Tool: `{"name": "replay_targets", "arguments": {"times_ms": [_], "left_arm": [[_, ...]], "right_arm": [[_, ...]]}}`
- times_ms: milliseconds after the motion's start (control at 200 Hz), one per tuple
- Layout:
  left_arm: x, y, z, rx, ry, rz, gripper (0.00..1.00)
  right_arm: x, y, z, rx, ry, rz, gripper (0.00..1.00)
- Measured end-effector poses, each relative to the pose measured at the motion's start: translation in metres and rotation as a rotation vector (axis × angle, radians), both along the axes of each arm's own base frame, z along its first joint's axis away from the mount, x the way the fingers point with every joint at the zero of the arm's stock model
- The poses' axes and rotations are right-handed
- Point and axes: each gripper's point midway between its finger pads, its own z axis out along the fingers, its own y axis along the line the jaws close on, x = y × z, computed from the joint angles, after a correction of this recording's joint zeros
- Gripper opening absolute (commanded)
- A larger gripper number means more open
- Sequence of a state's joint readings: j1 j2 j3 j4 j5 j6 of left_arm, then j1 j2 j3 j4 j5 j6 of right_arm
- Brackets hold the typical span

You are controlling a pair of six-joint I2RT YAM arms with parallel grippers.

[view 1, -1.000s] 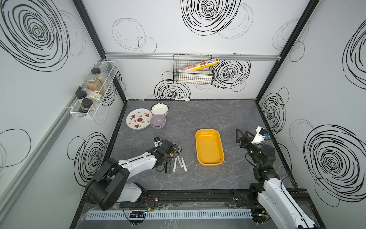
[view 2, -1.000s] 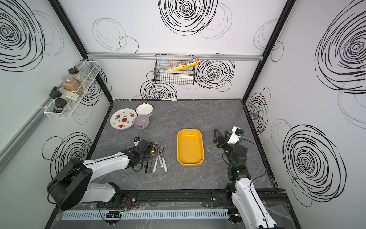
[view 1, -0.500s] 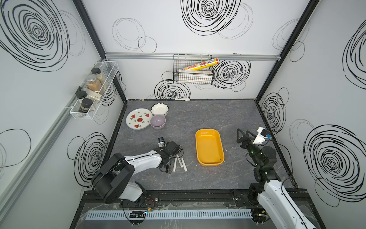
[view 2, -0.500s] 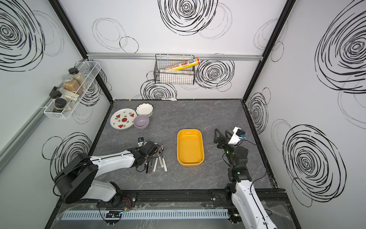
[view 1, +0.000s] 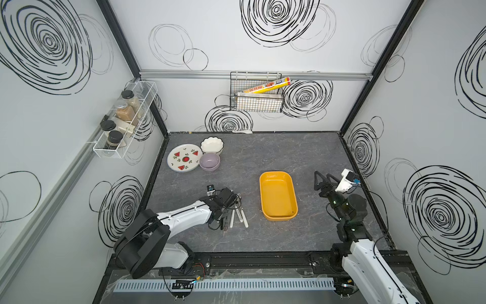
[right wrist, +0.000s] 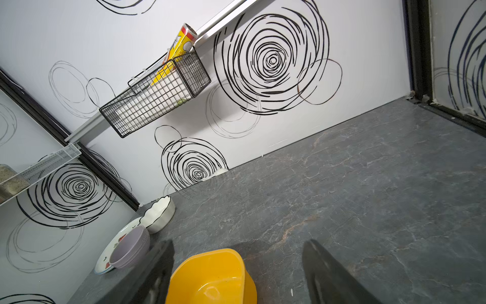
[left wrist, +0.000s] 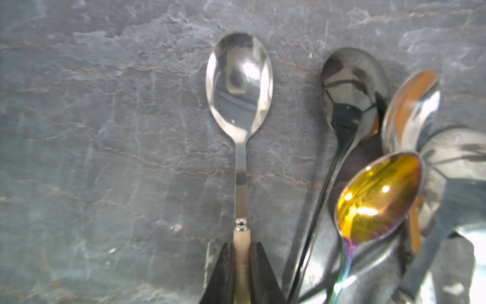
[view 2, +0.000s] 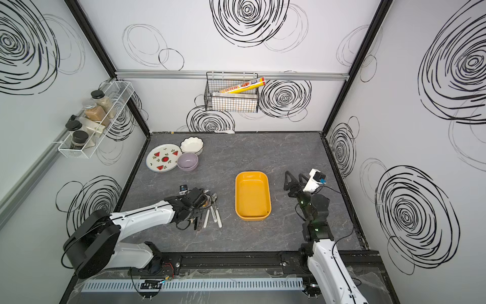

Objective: Put the spoon into the storage box
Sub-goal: Pick up the spoon from the center of the board, then place the spoon in the storage box.

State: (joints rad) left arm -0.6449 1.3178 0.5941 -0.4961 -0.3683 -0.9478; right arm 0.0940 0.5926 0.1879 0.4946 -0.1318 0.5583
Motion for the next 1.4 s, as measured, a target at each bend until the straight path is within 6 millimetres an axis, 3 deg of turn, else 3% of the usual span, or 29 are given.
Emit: {"name": "replay_targets", "arguments": {"times_ms": [95, 240, 410, 516, 716, 811, 901, 1161, 1402], "left_arm": [[0.003, -0.003, 0.02, -0.028, -0.039, -0.003, 0.0], [0.021, -0.019, 0.065, -0.09, -0.133, -0.025, 0.0], [0.034, -0.058, 0.112, -0.135, -0.203, -0.104, 0.0], [0.037, -0.096, 0.131, -0.136, -0.213, -0.185, 0.0], [0.047, -0.202, 0.153, -0.174, -0.224, -0.35, 0.0], [0.052, -0.245, 0.148, -0.18, -0.216, -0.402, 0.0], [0.053, -0.271, 0.126, -0.175, -0.177, -0.439, 0.0], [0.058, -0.298, 0.05, -0.162, -0.038, -0.466, 0.0], [0.062, -0.316, 0.015, -0.193, 0.017, -0.471, 0.0]], "right_arm": [[0.0, 0.0, -0.002, 0.001, 0.003, -0.002, 0.8], [0.0, -0.002, -0.004, 0.006, 0.007, -0.013, 0.8], [-0.001, -0.005, -0.01, 0.009, 0.012, -0.031, 0.8], [-0.001, -0.006, -0.012, 0.012, 0.017, -0.037, 0.79], [0.001, -0.008, -0.016, 0.019, 0.035, -0.05, 0.79], [0.002, -0.01, -0.016, 0.022, 0.035, -0.062, 0.79], [0.001, -0.012, -0.015, 0.022, 0.031, -0.072, 0.79], [0.001, -0.019, -0.02, 0.023, 0.038, -0.109, 0.79], [0.001, -0.019, -0.02, 0.025, 0.038, -0.114, 0.79]]}}
